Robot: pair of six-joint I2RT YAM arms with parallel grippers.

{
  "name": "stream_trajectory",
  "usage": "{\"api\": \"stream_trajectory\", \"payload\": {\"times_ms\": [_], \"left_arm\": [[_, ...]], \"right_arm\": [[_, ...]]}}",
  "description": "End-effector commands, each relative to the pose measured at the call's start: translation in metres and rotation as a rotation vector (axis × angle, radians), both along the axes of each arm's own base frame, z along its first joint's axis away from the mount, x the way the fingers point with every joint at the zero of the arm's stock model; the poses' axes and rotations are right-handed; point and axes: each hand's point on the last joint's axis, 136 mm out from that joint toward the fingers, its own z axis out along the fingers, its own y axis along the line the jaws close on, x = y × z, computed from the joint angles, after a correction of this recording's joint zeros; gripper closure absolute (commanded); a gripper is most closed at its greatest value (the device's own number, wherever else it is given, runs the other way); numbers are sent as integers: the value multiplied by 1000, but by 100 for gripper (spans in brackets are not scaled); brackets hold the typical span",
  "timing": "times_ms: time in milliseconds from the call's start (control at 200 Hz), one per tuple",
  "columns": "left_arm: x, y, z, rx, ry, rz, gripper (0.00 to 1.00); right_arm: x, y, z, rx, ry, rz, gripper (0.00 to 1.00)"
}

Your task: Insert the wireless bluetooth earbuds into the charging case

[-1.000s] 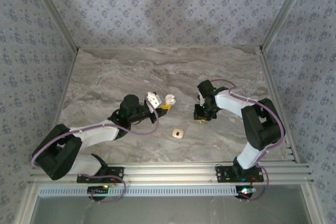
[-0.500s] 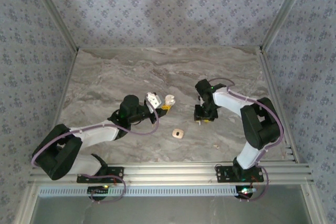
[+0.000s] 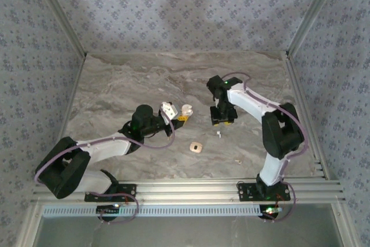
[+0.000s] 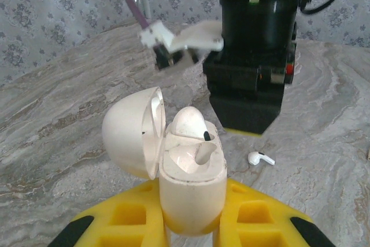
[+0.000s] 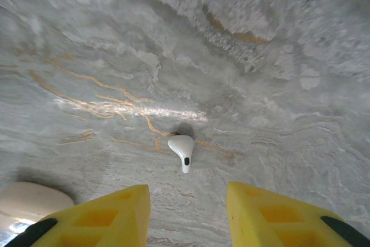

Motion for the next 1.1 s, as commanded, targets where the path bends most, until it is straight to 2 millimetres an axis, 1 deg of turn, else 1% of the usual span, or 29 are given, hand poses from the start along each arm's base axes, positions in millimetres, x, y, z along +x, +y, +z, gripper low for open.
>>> {"api": "stream_trajectory", "payload": {"times_ms": [0, 120, 460, 750, 944, 1094], "left_arm": [[0, 3, 15, -31, -34, 18, 90], [0, 6, 16, -23, -41, 29, 90], [-1, 7, 16, -24, -40, 31, 90], [0, 7, 15, -23, -37, 32, 90], [-1, 6, 16, -26, -36, 27, 90], [-1, 7, 16, -24, -36, 28, 90]], "right_arm": [[-8, 1, -11, -39, 69, 43, 59], [-10, 6, -24, -45, 103, 60, 60], [-13, 6, -42, -58, 137, 69, 62], [-16, 8, -50, -58, 152, 73, 67], [-17, 6, -56, -76, 159, 75, 67], [-16, 5, -59, -79, 162, 74, 69]]}}
